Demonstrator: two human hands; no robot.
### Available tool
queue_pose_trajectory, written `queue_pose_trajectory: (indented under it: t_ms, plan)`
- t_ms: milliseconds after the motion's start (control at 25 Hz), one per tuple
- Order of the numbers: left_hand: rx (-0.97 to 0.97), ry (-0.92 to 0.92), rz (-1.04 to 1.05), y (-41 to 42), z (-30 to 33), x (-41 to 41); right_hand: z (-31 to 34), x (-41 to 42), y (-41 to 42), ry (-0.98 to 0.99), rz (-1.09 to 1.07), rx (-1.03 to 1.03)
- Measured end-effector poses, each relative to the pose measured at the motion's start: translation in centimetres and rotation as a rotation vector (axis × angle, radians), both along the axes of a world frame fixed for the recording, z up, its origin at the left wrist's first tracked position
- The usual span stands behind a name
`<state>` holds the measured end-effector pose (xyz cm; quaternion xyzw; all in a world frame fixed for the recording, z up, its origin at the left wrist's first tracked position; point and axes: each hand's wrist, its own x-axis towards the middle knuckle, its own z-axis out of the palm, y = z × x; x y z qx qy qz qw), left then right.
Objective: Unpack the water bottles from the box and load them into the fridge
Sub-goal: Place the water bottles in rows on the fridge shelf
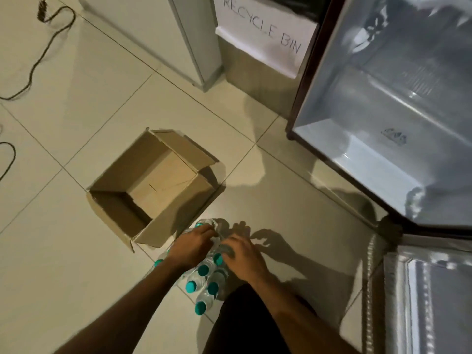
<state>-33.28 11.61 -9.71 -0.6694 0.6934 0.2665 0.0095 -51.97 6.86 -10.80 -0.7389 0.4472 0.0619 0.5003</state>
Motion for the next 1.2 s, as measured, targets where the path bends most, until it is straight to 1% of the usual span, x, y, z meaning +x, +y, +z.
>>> queue_pose_trajectory:
  t_ms: [200,280,400,560,640,720,800,960,1080,1200]
  plan:
    - [0.045,-0.059,-0.014,1.3,-3.1,-0.3,-3.9,0.7,3.0,0.073,0.208,-0.041]
    - [0.076,-0.087,-0.036,1.3,-3.8,-0.4,-4.7,0.9,3.3,0.076,0.239,-0.084]
    - [0.079,-0.094,-0.021,0.6,-3.8,-1.0,-4.8,0.5,3.0,0.010,0.154,-0.084]
    - [-0.024,-0.068,-0.046,-1.4,-0.7,-2.2,-0.6,-2.9,-0.3,-0.061,-0.135,0.066]
    - [-0.117,-0.030,-0.058,-3.7,2.7,-2.8,2.9,-5.6,-2.6,-0.148,-0.280,0.127]
    - [-0.237,0.005,-0.115,-6.7,6.8,-3.6,6.6,-8.3,-5.1,-0.234,-0.420,0.131]
    - [-0.361,0.028,-0.202,-10.4,11.2,-4.7,10.8,-10.9,-7.9,-0.297,-0.525,0.049]
    - [-0.534,0.078,-0.331,-19.0,20.7,-7.5,19.7,-14.5,-13.6,-0.422,-0.668,-0.110]
    - [-0.659,0.001,-0.454,-25.1,28.2,-9.8,25.5,-16.3,-17.3,-0.494,-0.740,-0.225]
    - [-0.845,-0.028,-0.588,-30.7,36.0,-11.5,30.6,-17.6,-20.5,-0.579,-0.821,-0.366]
